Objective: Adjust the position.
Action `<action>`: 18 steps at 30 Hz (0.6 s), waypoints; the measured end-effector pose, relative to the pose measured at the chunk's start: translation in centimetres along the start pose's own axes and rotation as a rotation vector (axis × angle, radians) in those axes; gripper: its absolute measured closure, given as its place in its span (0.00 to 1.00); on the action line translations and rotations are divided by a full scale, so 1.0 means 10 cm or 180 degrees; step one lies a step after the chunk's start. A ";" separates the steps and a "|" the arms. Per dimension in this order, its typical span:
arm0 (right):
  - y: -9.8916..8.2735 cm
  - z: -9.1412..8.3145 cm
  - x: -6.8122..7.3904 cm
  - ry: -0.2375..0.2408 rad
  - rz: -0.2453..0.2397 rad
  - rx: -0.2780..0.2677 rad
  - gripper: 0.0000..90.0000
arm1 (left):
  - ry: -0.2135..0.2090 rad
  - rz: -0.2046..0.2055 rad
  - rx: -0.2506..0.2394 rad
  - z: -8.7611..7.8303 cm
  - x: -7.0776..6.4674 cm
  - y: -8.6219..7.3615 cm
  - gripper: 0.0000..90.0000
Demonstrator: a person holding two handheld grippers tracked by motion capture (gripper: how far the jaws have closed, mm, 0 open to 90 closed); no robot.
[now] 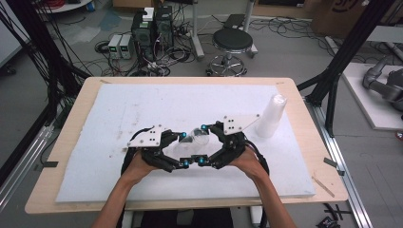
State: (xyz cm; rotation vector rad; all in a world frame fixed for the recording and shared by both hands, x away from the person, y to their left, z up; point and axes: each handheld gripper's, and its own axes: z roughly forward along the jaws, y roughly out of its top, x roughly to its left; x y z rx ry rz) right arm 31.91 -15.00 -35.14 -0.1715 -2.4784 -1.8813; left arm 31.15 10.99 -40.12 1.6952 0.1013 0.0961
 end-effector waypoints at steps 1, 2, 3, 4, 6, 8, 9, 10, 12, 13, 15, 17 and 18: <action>0.00 -0.01 0.00 -0.0033 -0.0014 0.0035 0.16 | 0.0013 0.0035 0.0099 -0.02 0.00 0.02 0.35; 0.00 -0.02 0.01 -0.0057 -0.0026 0.0109 0.16 | 0.0015 0.0042 0.0176 -0.04 0.00 0.04 0.35; 0.01 -0.03 0.02 -0.0102 -0.0050 0.0186 0.16 | 0.0006 0.0070 0.0281 -0.06 0.01 0.07 0.35; 0.02 -0.05 0.02 -0.0137 -0.0072 0.0260 0.16 | 0.0011 0.0063 0.0375 -0.08 0.01 0.10 0.35; 0.03 -0.07 0.04 -0.0215 -0.0102 0.0442 0.16 | -0.0021 0.0085 0.0638 -0.11 0.03 0.17 0.35; 0.06 -0.07 0.05 -0.0262 -0.0152 0.0653 0.16 | -0.0054 0.0150 0.0950 -0.12 0.04 0.23 0.35; 0.07 -0.07 0.06 -0.0279 -0.0149 0.0762 0.16 | -0.0078 0.0177 0.1088 -0.11 0.04 0.26 0.35; 0.09 -0.06 0.06 -0.0279 -0.0184 0.0880 0.16 | -0.0113 0.0191 0.1213 -0.11 0.05 0.28 0.35; 0.12 -0.04 0.06 -0.0260 -0.0208 0.1098 0.16 | -0.0152 0.0236 0.1436 -0.08 0.05 0.33 0.35; 0.13 -0.02 0.06 -0.0262 -0.0217 0.1211 0.16 | -0.0174 0.0239 0.1549 -0.07 0.06 0.34 0.35; 0.15 0.02 0.06 -0.0250 -0.0248 0.1437 0.16 | -0.0207 0.0229 0.1729 -0.04 0.06 0.36 0.35; 0.18 0.06 0.07 -0.0227 -0.0252 0.1643 0.16 | -0.0252 0.0224 0.1928 -0.02 0.07 0.37 0.35; 0.19 0.07 0.07 -0.0208 -0.0273 0.1721 0.16 | -0.0267 0.0240 0.2037 -0.01 0.07 0.38 0.35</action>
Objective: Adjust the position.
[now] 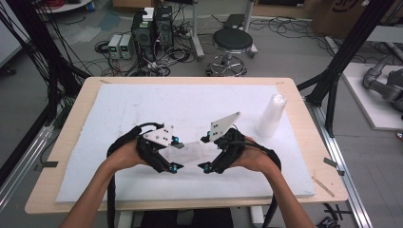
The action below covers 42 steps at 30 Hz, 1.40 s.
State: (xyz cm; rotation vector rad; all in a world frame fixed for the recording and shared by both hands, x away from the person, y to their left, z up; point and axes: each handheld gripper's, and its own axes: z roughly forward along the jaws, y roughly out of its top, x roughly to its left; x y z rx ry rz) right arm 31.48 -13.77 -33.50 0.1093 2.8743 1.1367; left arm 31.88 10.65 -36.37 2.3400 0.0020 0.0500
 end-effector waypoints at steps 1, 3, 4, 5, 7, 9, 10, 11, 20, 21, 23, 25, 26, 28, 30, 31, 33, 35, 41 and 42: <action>0.02 0.01 0.00 0.0029 -0.0007 0.0072 0.16 | 0.0002 0.0016 0.0070 0.01 0.00 0.01 0.35; 0.04 0.03 0.00 0.0040 -0.0019 0.0200 0.17 | -0.0024 0.0012 0.0163 0.01 0.01 0.03 0.35; 0.05 0.04 0.00 0.0046 -0.0028 0.0259 0.16 | -0.0031 0.0025 0.0217 0.00 0.02 0.04 0.35; 0.06 0.05 -0.01 0.0035 -0.0036 0.0312 0.17 | -0.0024 0.0025 0.0241 0.01 0.02 0.05 0.35; 0.08 0.06 -0.01 0.0062 -0.0030 0.0375 0.17 | -0.0027 0.0033 0.0334 0.02 0.03 0.07 0.35; 0.10 0.07 -0.02 0.0067 -0.0034 0.0420 0.17 | -0.0058 0.0052 0.0435 0.02 0.03 0.09 0.35; 0.10 0.08 -0.02 0.0063 -0.0047 0.0433 0.17 | -0.0060 0.0052 0.0451 0.03 0.03 0.10 0.35; 0.11 0.08 -0.02 0.0069 -0.0041 0.0470 0.17 | -0.0063 0.0059 0.0493 0.03 0.03 0.11 0.35; 0.16 0.17 -0.03 0.0156 -0.0085 0.0540 0.17 | -0.0071 0.0054 0.0599 0.10 0.02 0.14 0.35; 0.16 0.18 -0.02 0.0152 -0.0078 0.0552 0.17 | -0.0080 0.0066 0.0611 0.10 0.02 0.15 0.35; 0.17 0.20 -0.03 0.0176 -0.0092 0.0561 0.17 | -0.0087 0.0037 0.0576 0.12 0.01 0.15 0.35; 0.17 0.22 -0.03 0.0176 -0.0082 0.0569 0.18 | -0.0106 0.0055 0.0603 0.12 0.01 0.16 0.35; 0.17 0.23 -0.03 0.0183 -0.0080 0.0553 0.18 | -0.0094 0.0056 0.0583 0.12 0.01 0.16 0.35; 0.17 0.24 -0.04 0.0194 -0.0094 0.0559 0.20 | -0.0098 0.0049 0.0565 0.12 0.01 0.17 0.35; 0.17 0.25 -0.04 0.0198 -0.0119 0.0576 0.21 | -0.0104 0.0050 0.0553 0.12 0.02 0.17 0.35; 0.17 0.26 -0.04 0.0203 -0.0109 0.0574 0.21 | -0.0106 0.0046 0.0551 0.12 0.02 0.17 0.35; 0.17 0.27 -0.04 0.0218 -0.0106 0.0576 0.21 | -0.0106 0.0046 0.0560 0.12 0.02 0.16 0.35; 0.17 0.28 -0.05 0.0218 -0.0116 0.0596 0.23 | -0.0108 0.0036 0.0567 0.13 0.02 0.16 0.35; 0.17 0.29 -0.06 0.0226 -0.0121 0.0619 0.28 | -0.0115 0.0029 0.0575 0.13 0.03 0.16 0.35; 0.17 0.29 -0.06 0.0214 -0.0122 0.0624 0.29 | -0.0118 0.0024 0.0567 0.13 0.03 0.16 0.35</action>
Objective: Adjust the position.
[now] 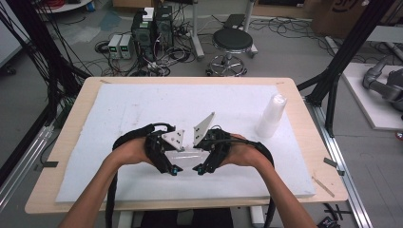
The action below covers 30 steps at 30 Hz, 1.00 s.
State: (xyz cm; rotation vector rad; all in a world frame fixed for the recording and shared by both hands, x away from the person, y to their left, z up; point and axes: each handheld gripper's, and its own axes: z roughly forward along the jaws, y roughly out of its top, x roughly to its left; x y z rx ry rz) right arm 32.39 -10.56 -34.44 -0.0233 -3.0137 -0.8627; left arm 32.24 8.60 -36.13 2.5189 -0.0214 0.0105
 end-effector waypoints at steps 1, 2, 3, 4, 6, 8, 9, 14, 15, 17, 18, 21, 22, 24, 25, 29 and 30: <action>0.00 0.00 0.00 0.0000 -0.0014 0.0003 0.30 | -0.0004 -0.0008 -0.0007 0.00 0.00 0.00 0.35; 0.00 0.00 0.00 0.0006 -0.0031 0.0014 0.32 | 0.0002 -0.0002 -0.0009 0.00 0.00 0.00 0.35; 0.00 0.00 0.00 0.0002 -0.0037 0.0012 0.33 | -0.0001 -0.0022 -0.0017 0.01 0.00 0.00 0.35; 0.01 0.00 0.01 0.0001 -0.0041 0.0009 0.36 | 0.0002 -0.0008 -0.0014 0.01 0.00 -0.01 0.35; 0.01 0.00 0.01 -0.0011 -0.0079 0.0012 0.43 | -0.0012 -0.0006 -0.0018 0.01 0.00 -0.01 0.35; 0.02 0.00 0.01 -0.0026 -0.0082 0.0015 0.46 | -0.0006 0.0004 -0.0002 0.01 0.00 -0.01 0.35; 0.02 0.00 0.01 -0.0035 -0.0081 0.0015 0.46 | -0.0010 -0.0004 -0.0009 0.01 0.00 -0.01 0.35; 0.01 0.01 0.01 -0.0062 -0.0084 0.0025 0.47 | -0.0004 -0.0010 -0.0007 0.01 0.01 -0.01 0.35; 0.01 0.01 0.01 -0.0058 -0.0073 0.0031 0.48 | 0.0002 0.0001 -0.0004 0.02 0.01 -0.01 0.34; 0.01 0.01 0.01 -0.0064 -0.0068 0.0035 0.48 | 0.0045 -0.0061 -0.0081 0.03 0.02 -0.02 0.28; 0.00 0.01 0.01 -0.0067 -0.0067 0.0035 0.48 | 0.0058 -0.0063 -0.0117 0.03 0.03 -0.03 0.20; -0.01 0.01 0.01 -0.0079 -0.0056 0.0035 0.48 | 0.0031 -0.0092 -0.0258 0.02 0.04 -0.06 0.05; -0.01 0.00 0.00 -0.0075 -0.0051 0.0031 0.48 | 0.0027 -0.0091 -0.0271 0.01 0.05 -0.07 0.05; -0.02 0.00 0.00 -0.0076 -0.0047 0.0026 0.48 | 0.0044 -0.0103 -0.0334 0.00 0.04 -0.09 0.05; -0.03 0.00 0.00 -0.0083 -0.0039 0.0027 0.48 | 0.0052 -0.0118 -0.0384 0.00 0.04 -0.10 0.05; -0.08 -0.02 0.01 -0.0105 0.0000 -0.0053 0.48 | 0.0163 -0.0213 -0.0866 -0.13 0.03 -0.23 0.05; -0.11 -0.03 0.00 -0.0090 0.0004 -0.0128 0.48 | 0.0211 -0.0253 -0.1049 -0.17 0.03 -0.28 0.05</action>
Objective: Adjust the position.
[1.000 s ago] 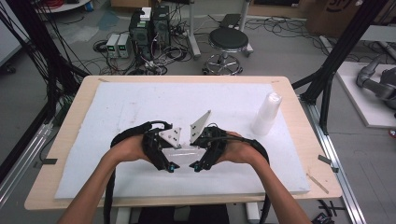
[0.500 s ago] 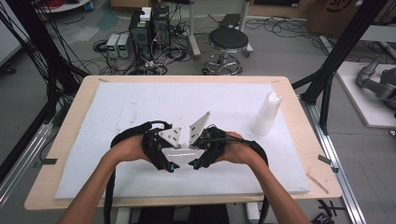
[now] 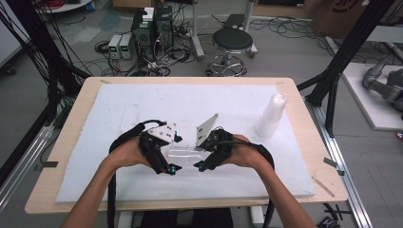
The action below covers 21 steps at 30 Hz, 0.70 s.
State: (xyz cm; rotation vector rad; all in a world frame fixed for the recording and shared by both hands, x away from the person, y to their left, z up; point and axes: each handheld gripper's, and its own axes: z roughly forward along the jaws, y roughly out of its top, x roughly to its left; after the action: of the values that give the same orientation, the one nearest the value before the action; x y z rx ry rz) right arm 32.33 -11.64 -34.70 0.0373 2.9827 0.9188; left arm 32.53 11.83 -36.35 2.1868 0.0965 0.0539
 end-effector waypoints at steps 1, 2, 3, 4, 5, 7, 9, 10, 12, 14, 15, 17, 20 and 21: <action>-0.04 -0.01 0.00 0.0017 0.0022 -0.0102 0.48 | 0.0030 -0.0051 -0.0225 -0.05 -0.01 -0.04 0.05; -0.08 -0.03 -0.01 0.0022 0.0058 -0.0207 0.48 | 0.0045 -0.0086 -0.0413 -0.09 -0.03 -0.09 0.05; -0.13 -0.03 -0.02 0.0029 0.0090 -0.0318 0.48 | 0.0098 -0.0096 -0.0569 -0.13 -0.05 -0.13 0.05; -0.18 -0.04 -0.02 0.0049 0.0107 -0.0444 0.48 | 0.0143 -0.0124 -0.0744 -0.16 -0.07 -0.17 0.05; -0.23 -0.04 -0.02 0.0045 0.0126 -0.0566 0.48 | 0.0137 -0.0162 -0.0893 -0.18 -0.08 -0.21 0.05; -0.32 -0.03 -0.02 0.0031 0.0178 -0.0786 0.48 | 0.0146 -0.0208 -0.1111 -0.20 -0.11 -0.29 0.05; -0.40 -0.02 -0.01 0.0028 0.0223 -0.1021 0.48 | 0.0165 -0.0248 -0.1243 -0.19 -0.13 -0.35 0.05; -0.43 -0.02 0.00 0.0015 0.0219 -0.1116 0.48 | 0.0160 -0.0274 -0.1277 -0.18 -0.14 -0.38 0.05; -0.47 0.00 0.01 0.0038 0.0259 -0.1277 0.48 | 0.0159 -0.0330 -0.1372 -0.14 -0.14 -0.44 0.05; -0.50 0.03 0.03 0.0037 0.0259 -0.1391 0.48 | 0.0129 -0.0358 -0.1488 -0.10 -0.15 -0.49 0.05; -0.52 0.04 0.03 0.0048 0.0239 -0.1438 0.48 | 0.0135 -0.0373 -0.1529 -0.08 -0.15 -0.50 0.05; -0.55 0.07 0.05 0.0054 0.0258 -0.1550 0.48 | 0.0138 -0.0394 -0.1582 -0.05 -0.15 -0.53 0.05; -0.60 0.11 0.06 0.0071 0.0280 -0.1758 0.48 | 0.0137 -0.0405 -0.1635 -0.01 -0.17 -0.54 0.05; -0.61 0.12 0.06 0.0073 0.0266 -0.1838 0.48 | 0.0123 -0.0407 -0.1642 0.00 -0.17 -0.54 0.05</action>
State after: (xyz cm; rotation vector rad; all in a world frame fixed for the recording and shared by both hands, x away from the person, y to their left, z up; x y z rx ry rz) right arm 31.66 -16.03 -39.13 0.1408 2.6270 1.7525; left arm 30.59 14.75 -40.74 1.6610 0.2188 0.0432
